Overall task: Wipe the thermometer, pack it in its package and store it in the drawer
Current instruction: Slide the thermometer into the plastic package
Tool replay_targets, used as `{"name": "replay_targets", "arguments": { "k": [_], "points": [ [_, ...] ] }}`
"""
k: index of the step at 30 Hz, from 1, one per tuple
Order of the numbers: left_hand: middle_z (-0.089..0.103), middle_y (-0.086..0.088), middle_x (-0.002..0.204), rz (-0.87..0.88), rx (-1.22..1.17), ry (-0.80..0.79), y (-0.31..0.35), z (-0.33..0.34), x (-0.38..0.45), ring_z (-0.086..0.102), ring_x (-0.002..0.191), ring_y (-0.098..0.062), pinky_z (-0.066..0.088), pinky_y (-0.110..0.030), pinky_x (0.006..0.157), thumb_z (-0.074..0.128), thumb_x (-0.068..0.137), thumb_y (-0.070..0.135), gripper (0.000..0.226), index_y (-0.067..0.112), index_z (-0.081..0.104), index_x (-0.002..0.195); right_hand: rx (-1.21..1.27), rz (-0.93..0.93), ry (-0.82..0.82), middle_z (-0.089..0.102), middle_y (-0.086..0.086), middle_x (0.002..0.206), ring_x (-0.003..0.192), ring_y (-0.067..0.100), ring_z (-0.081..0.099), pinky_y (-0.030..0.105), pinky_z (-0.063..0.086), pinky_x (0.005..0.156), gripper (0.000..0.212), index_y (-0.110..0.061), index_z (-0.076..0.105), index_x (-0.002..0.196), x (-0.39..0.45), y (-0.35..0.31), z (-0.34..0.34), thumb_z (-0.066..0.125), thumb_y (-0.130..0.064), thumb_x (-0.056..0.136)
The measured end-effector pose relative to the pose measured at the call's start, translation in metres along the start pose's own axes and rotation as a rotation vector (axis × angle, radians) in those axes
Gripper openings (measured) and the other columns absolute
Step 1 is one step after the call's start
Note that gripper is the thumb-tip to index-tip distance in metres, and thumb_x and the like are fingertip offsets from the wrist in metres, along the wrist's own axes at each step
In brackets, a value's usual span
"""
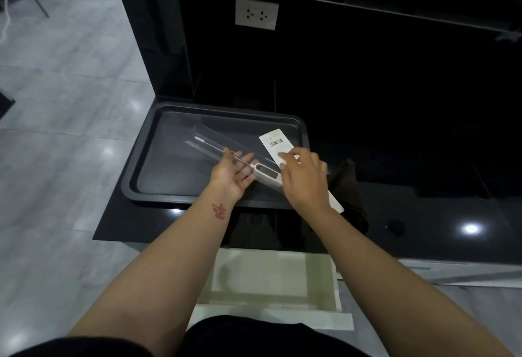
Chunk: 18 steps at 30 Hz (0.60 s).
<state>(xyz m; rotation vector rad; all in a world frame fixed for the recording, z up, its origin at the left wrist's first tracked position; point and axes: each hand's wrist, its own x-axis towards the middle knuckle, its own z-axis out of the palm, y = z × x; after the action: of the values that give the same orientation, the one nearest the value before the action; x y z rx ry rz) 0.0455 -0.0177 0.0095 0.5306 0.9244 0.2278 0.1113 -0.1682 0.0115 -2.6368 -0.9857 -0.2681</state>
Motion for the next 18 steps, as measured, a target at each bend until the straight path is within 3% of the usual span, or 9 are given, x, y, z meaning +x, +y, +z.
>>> {"name": "replay_targets", "arguments": {
  "k": [3,6,12,18],
  "points": [
    [0.070,-0.010,0.117,-0.008,0.037,0.005,0.001,-0.004,0.001,0.068,0.107,-0.026,0.052,-0.042,0.097,0.043,0.103,0.041,0.038,0.010,0.059,0.118,-0.001,0.208,-0.067,0.050,0.006,0.132,0.117,0.029,0.046,0.041,0.033,0.094,0.038,-0.017,0.057,0.132,0.011,0.014,0.001,0.055,-0.029,0.095],
    [0.070,-0.012,0.113,-0.006,0.047,0.024,0.003,-0.005,0.003,0.069,0.101,-0.026,0.055,-0.039,0.087,0.045,0.102,0.041,0.035,0.010,0.063,0.105,-0.052,0.310,-0.192,0.044,0.007,0.139,0.125,0.028,0.039,0.040,0.030,0.101,0.051,-0.017,0.047,0.140,0.021,0.029,0.005,0.055,-0.040,0.095],
    [0.074,-0.010,0.101,-0.014,0.051,0.060,0.009,-0.006,0.005,0.073,0.077,-0.021,0.056,-0.034,0.065,0.042,0.102,0.045,0.038,0.013,0.064,0.100,-0.217,0.273,-0.338,0.042,0.007,0.135,0.124,0.027,0.038,0.039,0.031,0.100,0.068,-0.015,0.047,0.137,0.039,0.038,0.016,0.056,-0.061,0.088],
    [0.076,0.001,0.095,-0.012,0.122,0.050,0.018,-0.009,0.012,0.071,0.087,-0.021,0.054,-0.038,0.068,0.037,0.100,0.055,0.040,0.024,0.062,0.101,-0.263,0.257,-0.364,0.043,0.008,0.130,0.120,0.027,0.038,0.039,0.031,0.096,0.070,-0.014,0.052,0.131,0.058,0.036,0.025,0.059,-0.064,0.083]
  ]
}}
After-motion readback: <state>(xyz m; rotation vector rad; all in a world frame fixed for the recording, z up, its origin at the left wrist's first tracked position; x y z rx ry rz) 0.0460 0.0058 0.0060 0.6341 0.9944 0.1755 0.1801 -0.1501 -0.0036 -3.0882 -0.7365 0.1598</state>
